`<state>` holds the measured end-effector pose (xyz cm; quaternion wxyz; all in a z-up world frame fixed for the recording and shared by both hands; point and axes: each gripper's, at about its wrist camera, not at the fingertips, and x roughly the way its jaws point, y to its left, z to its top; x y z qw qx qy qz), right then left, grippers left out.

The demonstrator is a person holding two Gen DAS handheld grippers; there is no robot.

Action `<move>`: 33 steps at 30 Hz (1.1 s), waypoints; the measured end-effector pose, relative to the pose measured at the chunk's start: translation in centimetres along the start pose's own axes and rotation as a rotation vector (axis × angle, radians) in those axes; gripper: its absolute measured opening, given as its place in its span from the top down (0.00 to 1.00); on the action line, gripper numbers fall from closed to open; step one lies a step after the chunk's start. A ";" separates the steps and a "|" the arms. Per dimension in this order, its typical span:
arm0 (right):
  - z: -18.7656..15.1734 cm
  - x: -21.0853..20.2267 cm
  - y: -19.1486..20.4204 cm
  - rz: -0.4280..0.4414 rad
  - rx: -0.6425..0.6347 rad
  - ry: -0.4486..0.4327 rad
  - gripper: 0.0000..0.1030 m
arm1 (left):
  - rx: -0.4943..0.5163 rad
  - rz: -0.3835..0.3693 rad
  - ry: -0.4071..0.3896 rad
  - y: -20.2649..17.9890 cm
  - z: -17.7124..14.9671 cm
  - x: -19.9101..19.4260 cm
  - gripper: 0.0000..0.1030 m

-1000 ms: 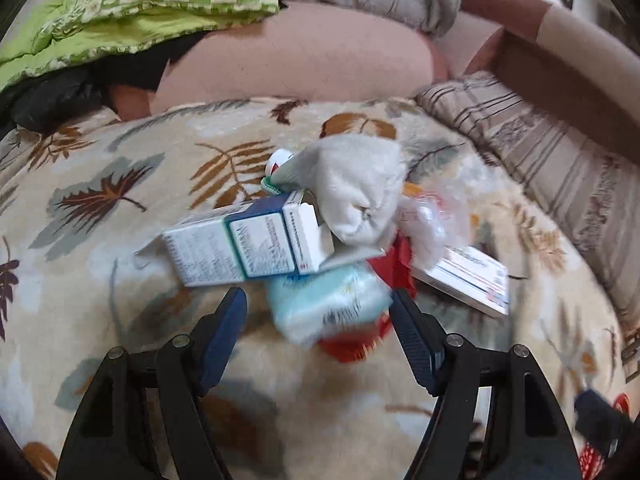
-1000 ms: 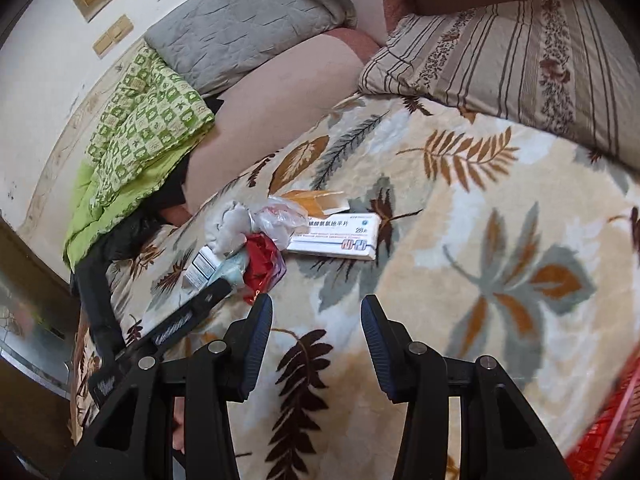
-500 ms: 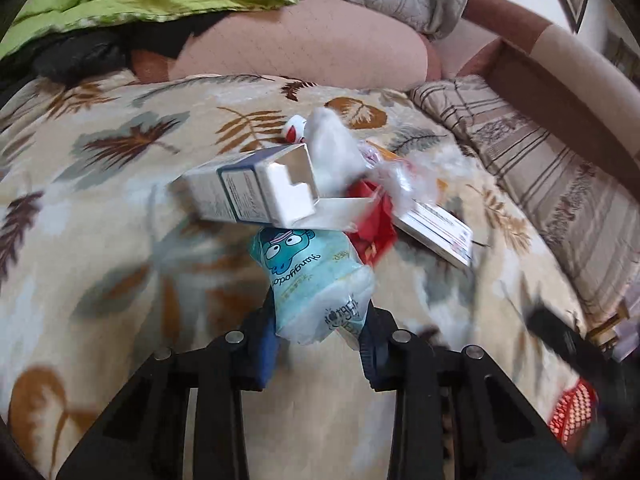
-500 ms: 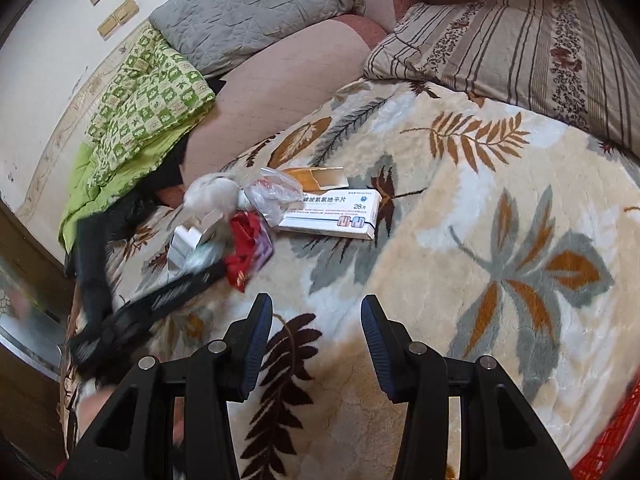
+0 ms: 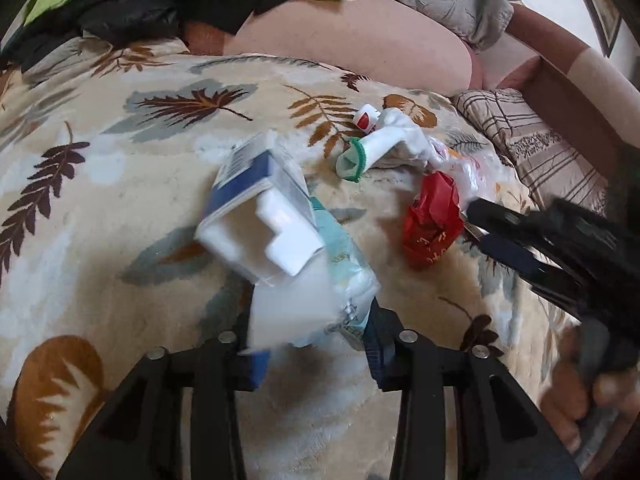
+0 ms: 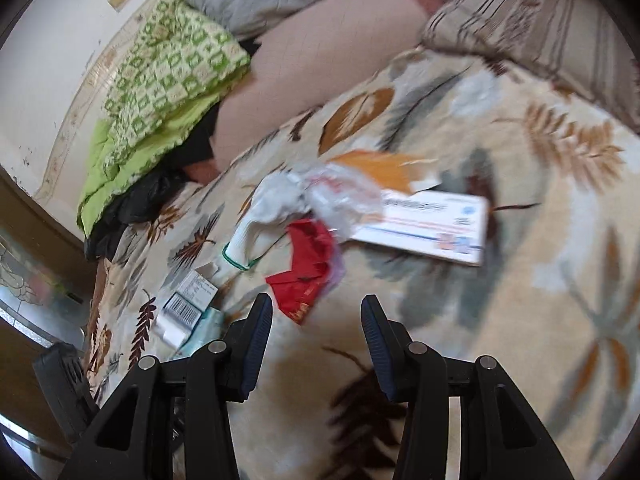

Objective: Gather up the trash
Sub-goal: 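Grasp the red wrapper with the right tool while the left holds the packet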

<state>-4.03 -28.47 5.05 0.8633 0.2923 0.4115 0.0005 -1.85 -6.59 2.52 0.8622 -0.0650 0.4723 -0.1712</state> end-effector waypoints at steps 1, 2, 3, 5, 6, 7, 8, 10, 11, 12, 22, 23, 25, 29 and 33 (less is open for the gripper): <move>0.4 0.8 0.1 -0.004 0.008 0.008 0.52 | -0.005 -0.001 0.004 0.1 0.0 0.1 0.57; 0.8 1.7 0.3 -0.002 0.016 0.017 0.52 | -0.009 -0.001 0.005 0.3 0.1 0.2 0.51; 1.2 2.6 0.5 -0.006 0.023 0.027 0.52 | -0.011 0.009 0.006 0.4 0.1 0.3 0.47; 1.9 4.5 0.9 -0.023 0.019 0.051 0.52 | -0.019 0.012 0.010 0.7 0.4 0.7 0.46; 2.2 5.6 1.2 -0.042 0.010 0.067 0.52 | -0.019 0.011 0.008 0.8 0.5 0.8 0.47; 2.2 6.3 1.3 -0.054 0.009 0.074 0.52 | -0.016 0.012 0.005 0.9 0.6 0.9 0.49; 2.1 6.8 1.4 -0.059 0.007 0.080 0.67 | -0.014 0.013 0.000 0.9 0.6 0.8 0.58; 1.7 6.5 1.8 -0.050 -0.009 0.064 0.73 | -0.007 0.001 -0.002 0.7 0.6 0.8 0.67; 1.6 6.1 1.9 -0.048 -0.020 0.053 0.75 | -0.001 -0.001 -0.007 0.5 0.5 0.7 0.68; 1.3 5.4 2.0 -0.050 -0.033 0.042 0.76 | 0.010 -0.005 -0.008 0.3 0.5 0.7 0.69; -5.1 -6.7 -0.7 -0.141 -0.045 -0.134 0.77 | 0.267 -0.047 -0.218 -6.5 -1.8 -3.7 0.70; -6.0 -7.6 -1.2 -0.148 -0.036 -0.147 0.77 | 0.289 -0.037 -0.233 -7.0 -2.0 -3.9 0.70; -7.5 -9.1 -2.2 -0.165 -0.019 -0.167 0.76 | 0.342 -0.010 -0.261 -8.3 -2.6 -4.2 0.70; -8.3 -10.3 -3.3 -0.205 -0.025 -0.198 0.76 | 0.389 0.012 -0.274 -9.6 -3.2 -3.9 0.70; -7.9 -10.6 -3.3 -0.288 -0.103 -0.257 0.77 | 0.382 0.007 -0.275 -9.6 -3.0 -3.8 0.70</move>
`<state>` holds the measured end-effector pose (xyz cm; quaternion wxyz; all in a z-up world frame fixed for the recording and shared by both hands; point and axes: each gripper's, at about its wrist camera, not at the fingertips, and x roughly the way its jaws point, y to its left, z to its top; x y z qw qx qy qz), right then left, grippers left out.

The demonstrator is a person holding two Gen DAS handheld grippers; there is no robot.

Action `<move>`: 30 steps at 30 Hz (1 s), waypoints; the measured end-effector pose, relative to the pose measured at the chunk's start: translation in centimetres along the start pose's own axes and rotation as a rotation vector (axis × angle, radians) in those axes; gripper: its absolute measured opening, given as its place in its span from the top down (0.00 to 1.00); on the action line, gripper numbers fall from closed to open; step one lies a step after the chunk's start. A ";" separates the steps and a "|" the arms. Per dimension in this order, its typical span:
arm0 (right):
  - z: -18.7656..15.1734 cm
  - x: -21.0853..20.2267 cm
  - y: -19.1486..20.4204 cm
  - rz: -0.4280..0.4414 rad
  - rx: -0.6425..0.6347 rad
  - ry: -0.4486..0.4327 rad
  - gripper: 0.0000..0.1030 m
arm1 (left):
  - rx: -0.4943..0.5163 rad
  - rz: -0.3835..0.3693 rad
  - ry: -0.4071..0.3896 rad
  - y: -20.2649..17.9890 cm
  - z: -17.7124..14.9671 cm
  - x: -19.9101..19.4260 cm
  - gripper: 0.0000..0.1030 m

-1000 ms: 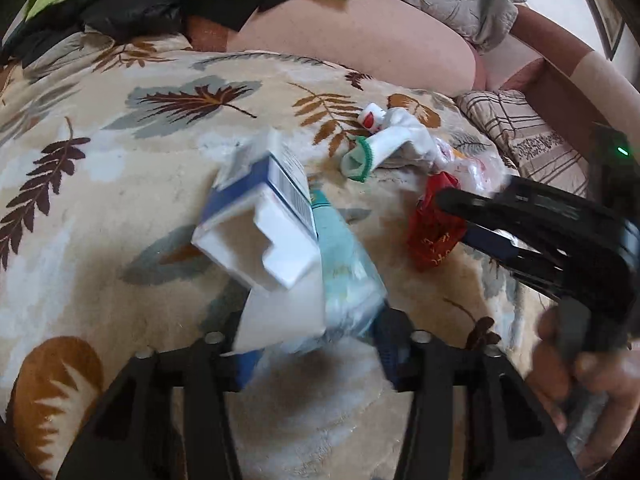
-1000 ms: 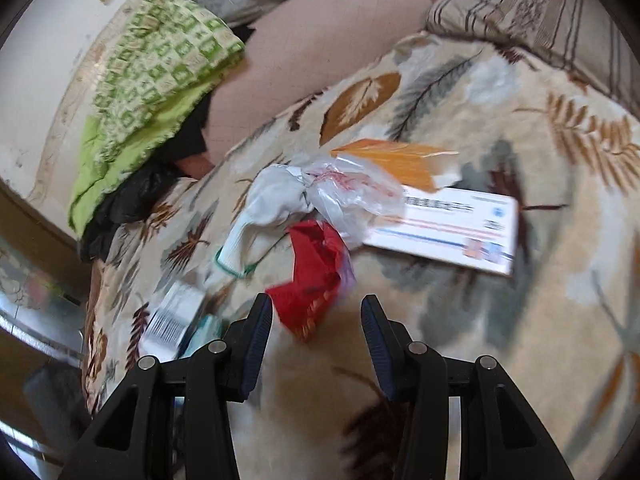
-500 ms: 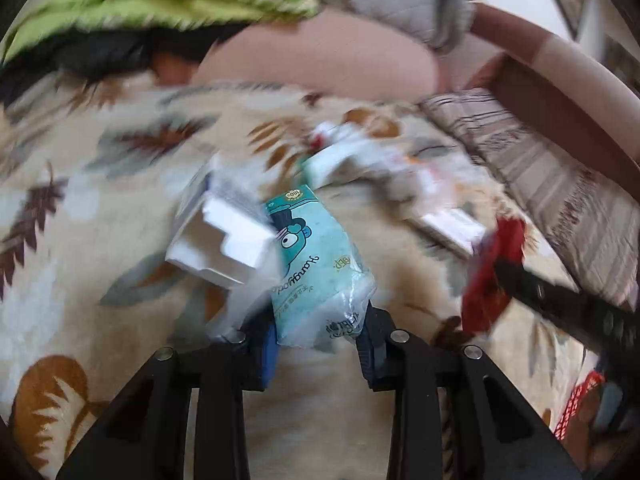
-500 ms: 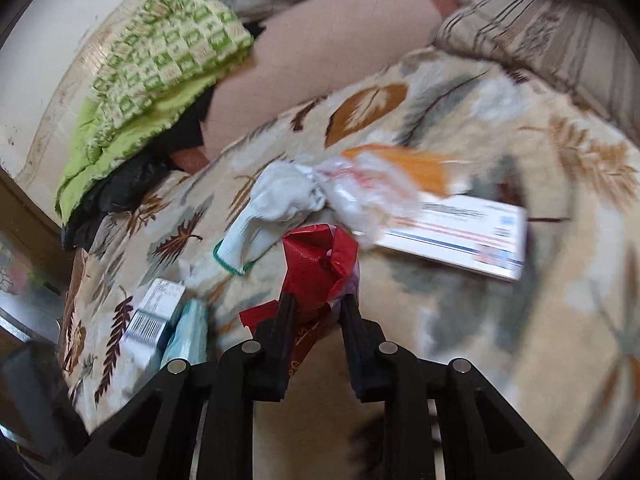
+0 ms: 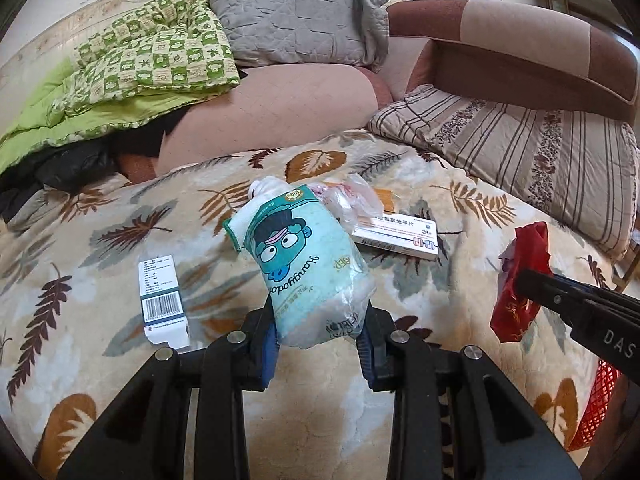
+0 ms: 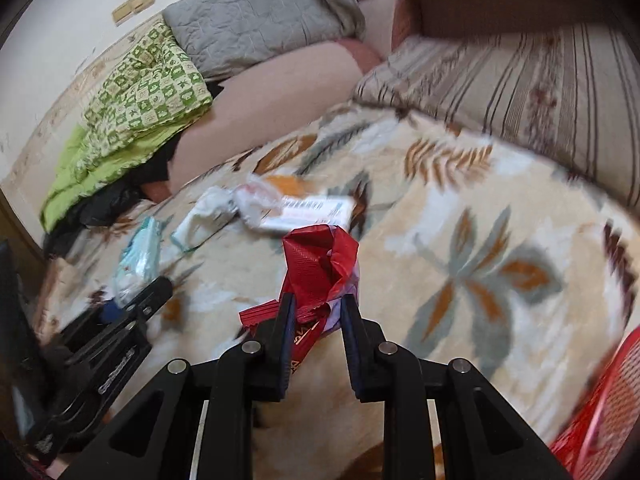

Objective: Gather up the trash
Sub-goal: 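Grasp the red wrapper with the right tool while the left holds the packet, then lift the cartoon packet and red wrapper off the bedspread with both tools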

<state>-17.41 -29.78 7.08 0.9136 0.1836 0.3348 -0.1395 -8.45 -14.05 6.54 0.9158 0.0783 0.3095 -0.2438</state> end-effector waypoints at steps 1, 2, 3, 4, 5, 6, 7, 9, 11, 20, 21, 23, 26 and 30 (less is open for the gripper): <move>0.2 0.2 -0.1 -0.008 -0.004 -0.008 0.77 | -0.005 0.001 -0.002 0.1 0.0 0.0 0.70; 0.2 0.2 -0.2 -0.004 -0.001 -0.009 0.77 | -0.008 0.003 -0.002 0.2 -0.1 0.0 0.70; 0.3 0.4 -0.2 -0.002 0.003 -0.008 0.77 | -0.011 0.005 0.000 0.2 -0.1 0.1 0.70; 0.4 0.7 -0.1 -0.003 -0.001 -0.008 0.77 | -0.012 0.007 0.003 0.2 -0.1 0.2 0.70; 0.5 0.8 0.1 -0.001 -0.009 -0.007 0.77 | -0.012 0.009 0.005 0.2 -0.1 0.3 0.70; 0.5 0.9 0.2 0.003 -0.015 -0.008 0.77 | -0.010 0.010 0.008 0.1 -0.1 0.4 0.70; 0.5 1.0 0.4 0.005 -0.023 -0.010 0.77 | -0.006 0.013 0.009 0.0 -0.2 0.5 0.70; 0.5 1.1 0.8 0.010 -0.033 -0.013 0.77 | 0.006 0.021 0.012 -0.3 -0.2 0.6 0.70; 0.5 1.2 1.1 0.015 -0.038 -0.010 0.76 | 0.021 0.030 0.009 -0.6 -0.2 0.6 0.70; 0.3 1.2 0.9 0.013 -0.032 -0.006 0.76 | 0.051 0.059 -0.008 -1.0 -0.2 0.4 0.70; 0.3 1.2 0.8 0.013 -0.030 -0.006 0.76 | 0.050 0.060 -0.008 -0.9 -0.2 0.4 0.70; 0.3 1.1 0.6 0.010 -0.025 -0.007 0.76 | 0.046 0.059 -0.006 -0.8 -0.2 0.4 0.70; 0.3 1.2 0.5 0.006 -0.023 -0.006 0.76 | 0.045 0.059 -0.005 -0.8 -0.2 0.5 0.70; 0.3 1.2 0.4 0.004 -0.023 -0.002 0.76 | 0.045 0.059 -0.006 -0.9 -0.2 0.4 0.70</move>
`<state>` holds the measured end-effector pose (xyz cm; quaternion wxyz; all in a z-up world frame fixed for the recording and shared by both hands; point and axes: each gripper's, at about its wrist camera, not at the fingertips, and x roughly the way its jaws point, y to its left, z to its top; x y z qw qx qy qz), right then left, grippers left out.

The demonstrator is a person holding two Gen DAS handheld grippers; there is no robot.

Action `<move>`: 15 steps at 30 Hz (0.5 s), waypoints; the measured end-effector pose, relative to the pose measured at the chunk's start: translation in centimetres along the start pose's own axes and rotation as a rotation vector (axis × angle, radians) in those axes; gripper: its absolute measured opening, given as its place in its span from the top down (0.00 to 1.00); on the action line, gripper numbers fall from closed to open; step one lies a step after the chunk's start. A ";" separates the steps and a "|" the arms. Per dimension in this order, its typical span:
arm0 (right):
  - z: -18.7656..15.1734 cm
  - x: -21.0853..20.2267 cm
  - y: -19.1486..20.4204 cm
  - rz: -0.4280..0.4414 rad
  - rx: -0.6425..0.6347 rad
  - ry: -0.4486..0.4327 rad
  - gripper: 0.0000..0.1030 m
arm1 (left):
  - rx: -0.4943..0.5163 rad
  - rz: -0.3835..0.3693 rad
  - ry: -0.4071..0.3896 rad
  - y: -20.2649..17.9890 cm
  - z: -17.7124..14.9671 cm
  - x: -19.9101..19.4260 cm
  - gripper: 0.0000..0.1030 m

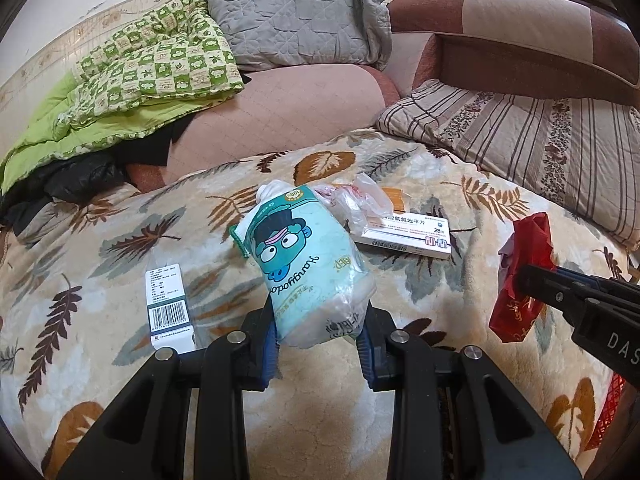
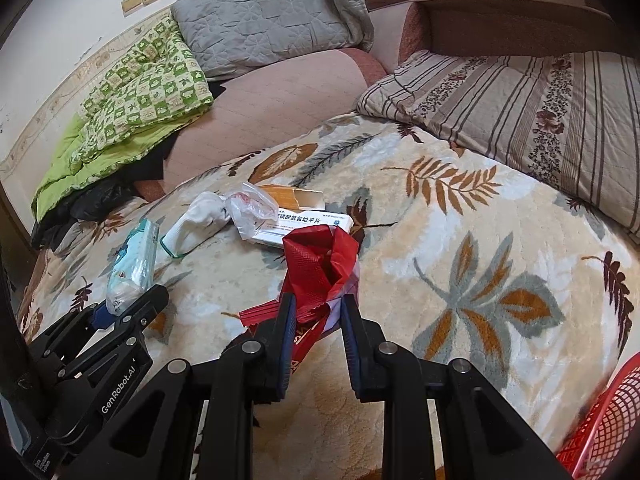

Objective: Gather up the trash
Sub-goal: 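Lift the cartoon packet and red wrapper off the bedspread with both tools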

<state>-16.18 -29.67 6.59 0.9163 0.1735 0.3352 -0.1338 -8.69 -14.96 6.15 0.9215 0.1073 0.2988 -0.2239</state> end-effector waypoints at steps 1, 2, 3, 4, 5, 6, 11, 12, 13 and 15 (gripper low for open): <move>0.0 0.0 0.0 -0.001 -0.001 0.001 0.76 | 0.000 -0.001 0.000 0.0 0.0 0.0 0.70; 0.0 0.1 0.1 -0.002 -0.003 0.002 0.76 | 0.000 -0.001 0.000 0.0 0.0 0.0 0.70; 0.0 0.1 0.1 -0.003 -0.005 0.002 0.76 | 0.000 -0.001 0.000 0.0 0.0 0.0 0.70; 0.1 0.1 0.1 -0.002 -0.007 0.002 0.76 | 0.001 0.000 0.000 0.0 0.0 0.0 0.70; 0.1 0.1 0.1 -0.002 -0.008 0.003 0.76 | 0.001 0.000 0.000 0.0 0.0 0.0 0.70; 0.1 0.1 0.1 -0.004 -0.007 0.002 0.76 | 0.000 -0.001 0.001 0.0 0.0 0.0 0.70; 0.1 0.1 0.0 -0.006 -0.003 0.001 0.76 | 0.002 -0.003 0.000 -0.2 0.1 0.0 0.70; 0.1 0.1 -0.1 -0.006 -0.002 0.001 0.76 | 0.002 -0.002 0.000 -0.3 0.1 0.0 0.70; 0.1 0.1 -0.1 -0.006 -0.001 0.001 0.76 | 0.001 -0.003 0.001 -0.3 0.1 0.0 0.70; 0.2 0.1 -0.3 -0.007 -0.001 0.000 0.76 | 0.002 -0.003 0.000 -0.4 0.2 0.0 0.70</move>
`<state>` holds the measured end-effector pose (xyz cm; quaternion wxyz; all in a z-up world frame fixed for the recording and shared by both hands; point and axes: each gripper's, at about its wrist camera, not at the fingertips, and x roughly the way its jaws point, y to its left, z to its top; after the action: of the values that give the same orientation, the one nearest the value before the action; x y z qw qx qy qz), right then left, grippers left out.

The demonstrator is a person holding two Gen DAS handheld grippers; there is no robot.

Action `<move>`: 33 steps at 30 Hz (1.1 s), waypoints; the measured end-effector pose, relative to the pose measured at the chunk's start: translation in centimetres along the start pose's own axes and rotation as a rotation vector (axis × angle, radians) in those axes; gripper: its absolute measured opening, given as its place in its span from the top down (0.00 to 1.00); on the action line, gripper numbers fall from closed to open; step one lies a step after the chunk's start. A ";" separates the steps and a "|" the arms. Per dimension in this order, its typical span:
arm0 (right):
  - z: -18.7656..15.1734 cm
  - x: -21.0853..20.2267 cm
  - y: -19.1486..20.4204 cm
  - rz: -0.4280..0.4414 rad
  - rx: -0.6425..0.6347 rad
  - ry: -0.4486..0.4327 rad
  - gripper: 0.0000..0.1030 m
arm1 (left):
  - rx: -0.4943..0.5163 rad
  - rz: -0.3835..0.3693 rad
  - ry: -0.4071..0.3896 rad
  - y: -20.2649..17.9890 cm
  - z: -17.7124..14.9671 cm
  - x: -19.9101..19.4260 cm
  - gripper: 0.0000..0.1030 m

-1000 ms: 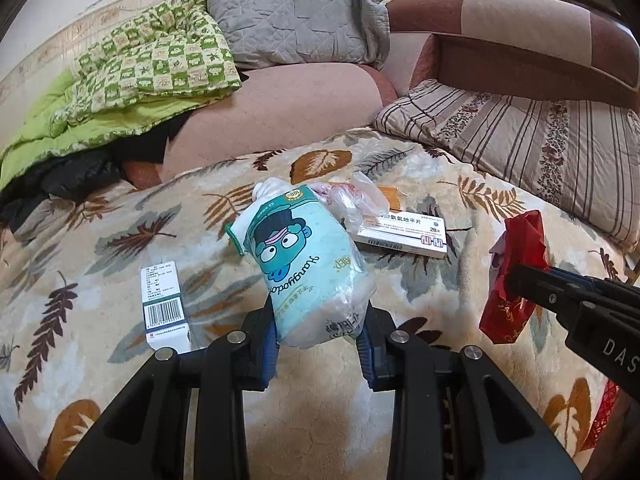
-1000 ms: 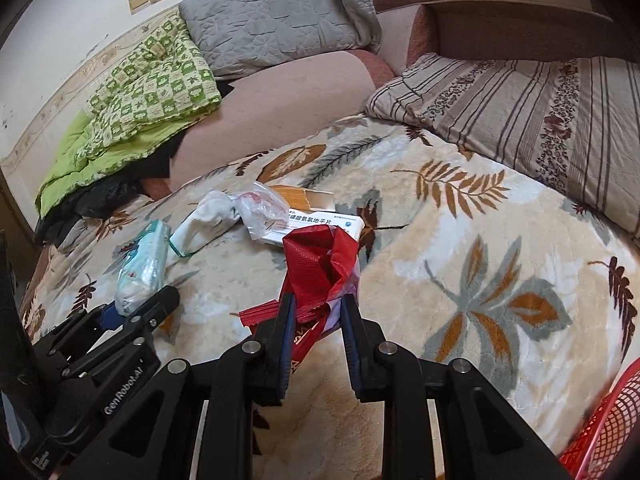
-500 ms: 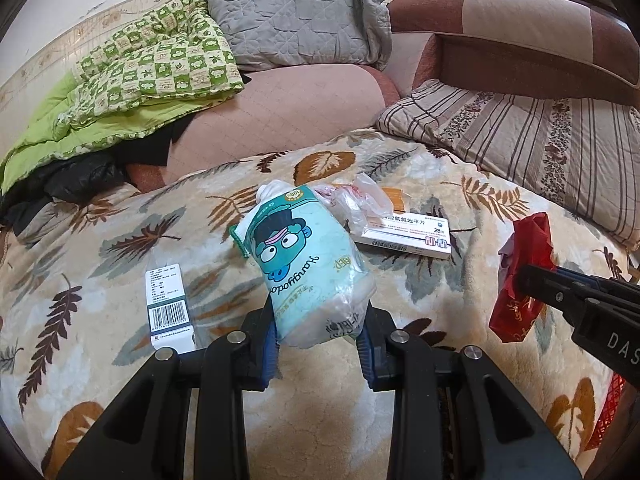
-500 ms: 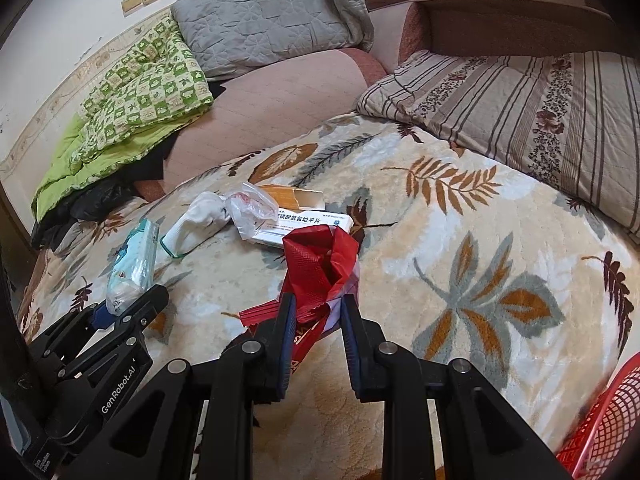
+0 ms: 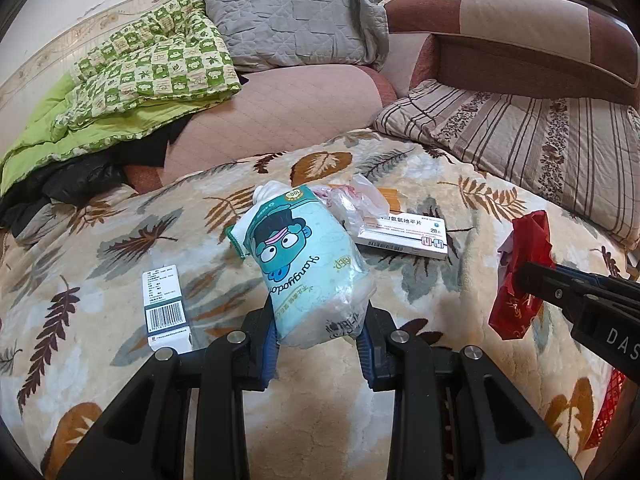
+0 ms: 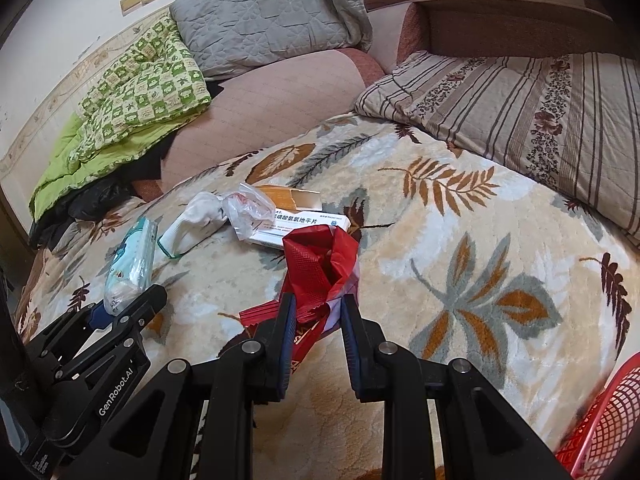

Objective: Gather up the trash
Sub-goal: 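Lift the cartoon packet and red wrapper off the bedspread with both tools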

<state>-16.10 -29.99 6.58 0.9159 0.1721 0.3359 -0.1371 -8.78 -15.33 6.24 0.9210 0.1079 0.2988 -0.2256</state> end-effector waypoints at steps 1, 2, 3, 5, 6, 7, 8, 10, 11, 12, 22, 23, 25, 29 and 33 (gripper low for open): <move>0.0 0.0 0.0 0.001 0.000 0.000 0.76 | 0.000 0.000 0.000 0.1 0.0 0.0 0.70; 0.0 0.0 0.0 0.000 -0.001 0.000 0.76 | 0.000 -0.002 0.000 0.1 0.0 0.0 0.70; 0.0 0.0 0.0 0.000 -0.001 0.000 0.76 | 0.001 -0.004 0.001 0.0 0.0 0.0 0.70; 0.0 0.0 0.0 0.001 -0.001 0.000 0.76 | 0.004 -0.007 -0.002 -0.1 0.0 0.0 0.70; 0.0 0.0 -0.1 -0.001 -0.001 -0.001 0.76 | 0.005 -0.011 -0.004 -0.2 0.1 -0.1 0.70; 0.0 0.0 -0.1 -0.001 -0.001 -0.001 0.76 | 0.005 -0.018 -0.005 -0.2 0.1 -0.1 0.70; 0.0 0.0 0.0 0.000 -0.001 0.000 0.76 | 0.006 -0.021 -0.006 -0.2 0.1 -0.1 0.70; 0.0 -0.1 -0.1 -0.001 0.000 -0.001 0.76 | 0.012 -0.024 -0.008 -0.3 0.0 -0.2 0.70; 0.1 -0.1 -0.2 -0.001 0.001 -0.001 0.76 | 0.014 -0.026 -0.008 -0.4 0.0 -0.2 0.70; 0.1 -0.1 -0.2 -0.001 0.004 -0.001 0.76 | 0.016 -0.026 -0.009 -0.4 0.0 -0.2 0.70; 0.0 -0.5 -0.5 -0.010 0.019 -0.004 0.76 | 0.018 -0.033 -0.012 -0.4 -0.1 -0.3 0.70; 0.0 -0.4 -0.5 -0.011 0.020 -0.003 0.76 | 0.018 -0.033 -0.012 -0.4 -0.2 -0.4 0.70; 0.0 -0.5 -0.6 -0.014 0.020 -0.003 0.76 | 0.018 -0.038 -0.013 -0.5 -0.1 -0.4 0.70; 0.0 -0.5 -0.5 -0.020 0.017 -0.003 0.76 | 0.022 -0.065 -0.018 -0.7 -0.1 -0.6 0.70; 0.1 -0.9 -0.9 -0.023 0.032 -0.007 0.76 | 0.034 -0.147 -0.020 -1.4 -0.1 -1.1 0.70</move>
<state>-17.02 -30.76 7.04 0.9124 0.1825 0.3326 -0.1538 -10.29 -16.12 6.76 0.9030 0.0989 0.2926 -0.2988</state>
